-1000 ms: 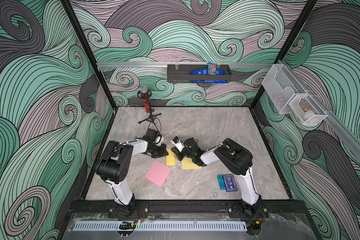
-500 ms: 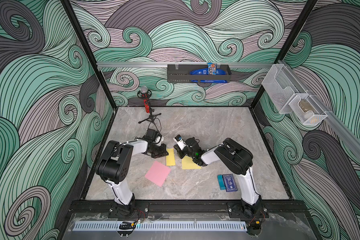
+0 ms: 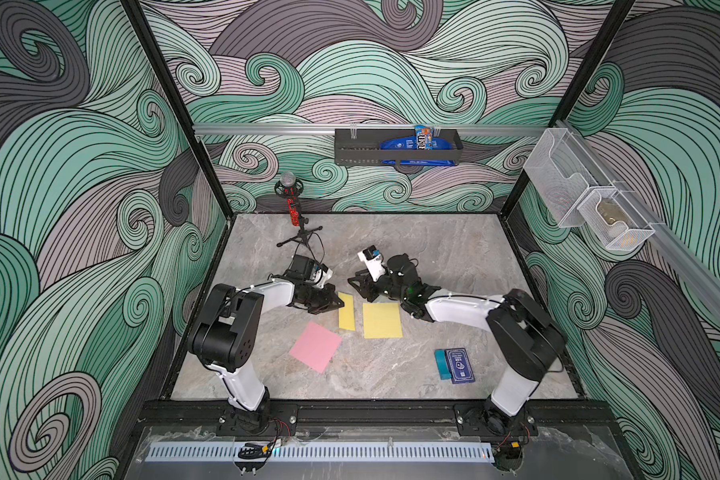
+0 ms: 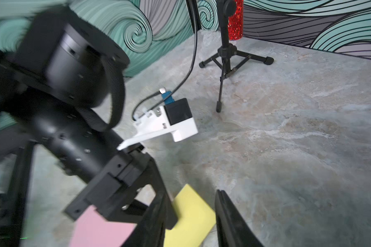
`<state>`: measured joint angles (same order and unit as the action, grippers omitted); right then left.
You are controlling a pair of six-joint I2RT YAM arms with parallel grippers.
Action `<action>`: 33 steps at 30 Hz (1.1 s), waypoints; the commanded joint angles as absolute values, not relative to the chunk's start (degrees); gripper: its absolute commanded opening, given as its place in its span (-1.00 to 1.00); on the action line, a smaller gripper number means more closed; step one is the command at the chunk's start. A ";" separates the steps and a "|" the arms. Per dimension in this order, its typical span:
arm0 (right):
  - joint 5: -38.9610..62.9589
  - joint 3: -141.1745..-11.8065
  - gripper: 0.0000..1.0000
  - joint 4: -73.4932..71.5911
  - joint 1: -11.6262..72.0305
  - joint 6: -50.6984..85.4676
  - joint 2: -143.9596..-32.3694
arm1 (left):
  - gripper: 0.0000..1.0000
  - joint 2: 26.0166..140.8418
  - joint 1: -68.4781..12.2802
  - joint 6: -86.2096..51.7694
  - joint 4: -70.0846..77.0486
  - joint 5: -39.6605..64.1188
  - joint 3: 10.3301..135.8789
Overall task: Fold the square paper along the opposite sides
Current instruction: Place the paper at the center of the board.
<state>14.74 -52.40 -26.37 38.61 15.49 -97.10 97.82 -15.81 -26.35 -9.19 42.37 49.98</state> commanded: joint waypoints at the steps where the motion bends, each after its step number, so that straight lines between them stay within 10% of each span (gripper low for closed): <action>1: 27.73 -47.69 -0.09 -21.25 34.75 30.21 -93.30 | -1.00 94.52 -15.25 -30.72 -3.34 50.75 51.13; 21: 50.11 -41.37 0.00 -31.55 28.39 50.99 -95.05 | -1.00 92.10 -14.33 -43.42 14.99 60.19 47.64; 33: 52.60 -39.16 -0.37 -36.73 29.59 54.83 -96.20 | -1.00 91.68 -13.63 -43.44 15.30 59.71 47.11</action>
<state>50.78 -39.57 -34.63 29.10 54.00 -95.20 93.49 -14.06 -43.38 14.22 58.72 47.46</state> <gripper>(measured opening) 0.325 0.047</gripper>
